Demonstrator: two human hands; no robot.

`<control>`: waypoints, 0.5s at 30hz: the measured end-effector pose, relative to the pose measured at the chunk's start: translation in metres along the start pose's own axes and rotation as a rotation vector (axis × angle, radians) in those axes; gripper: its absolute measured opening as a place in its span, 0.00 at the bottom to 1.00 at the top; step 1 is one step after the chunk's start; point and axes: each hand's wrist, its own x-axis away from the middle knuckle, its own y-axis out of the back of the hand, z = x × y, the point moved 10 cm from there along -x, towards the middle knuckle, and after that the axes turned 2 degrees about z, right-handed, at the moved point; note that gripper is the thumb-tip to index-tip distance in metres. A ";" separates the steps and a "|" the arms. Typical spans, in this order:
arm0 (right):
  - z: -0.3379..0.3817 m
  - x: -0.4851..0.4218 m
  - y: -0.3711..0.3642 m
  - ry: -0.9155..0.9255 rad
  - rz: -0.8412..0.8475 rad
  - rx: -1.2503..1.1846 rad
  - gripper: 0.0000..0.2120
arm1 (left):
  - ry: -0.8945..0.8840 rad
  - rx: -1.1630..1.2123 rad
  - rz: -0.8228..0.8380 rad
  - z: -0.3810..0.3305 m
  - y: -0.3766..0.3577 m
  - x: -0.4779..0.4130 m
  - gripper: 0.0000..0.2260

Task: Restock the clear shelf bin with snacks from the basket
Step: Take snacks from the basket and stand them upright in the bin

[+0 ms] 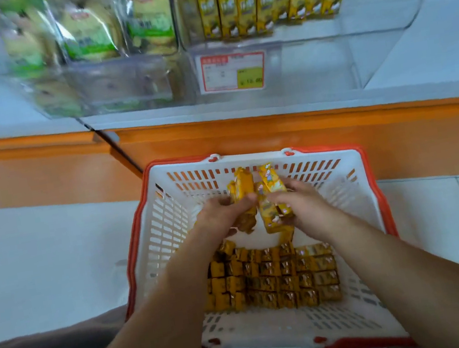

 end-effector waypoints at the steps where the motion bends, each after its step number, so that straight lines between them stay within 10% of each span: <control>1: 0.014 0.010 -0.010 0.023 0.036 -0.055 0.19 | -0.016 0.059 -0.003 -0.014 0.005 0.015 0.25; 7: 0.140 0.094 -0.051 0.189 0.207 -0.133 0.11 | -0.212 0.293 0.089 -0.124 0.038 0.118 0.09; 15: 0.175 0.177 -0.056 0.301 0.293 -0.127 0.20 | -0.407 0.353 0.097 -0.134 0.031 0.189 0.30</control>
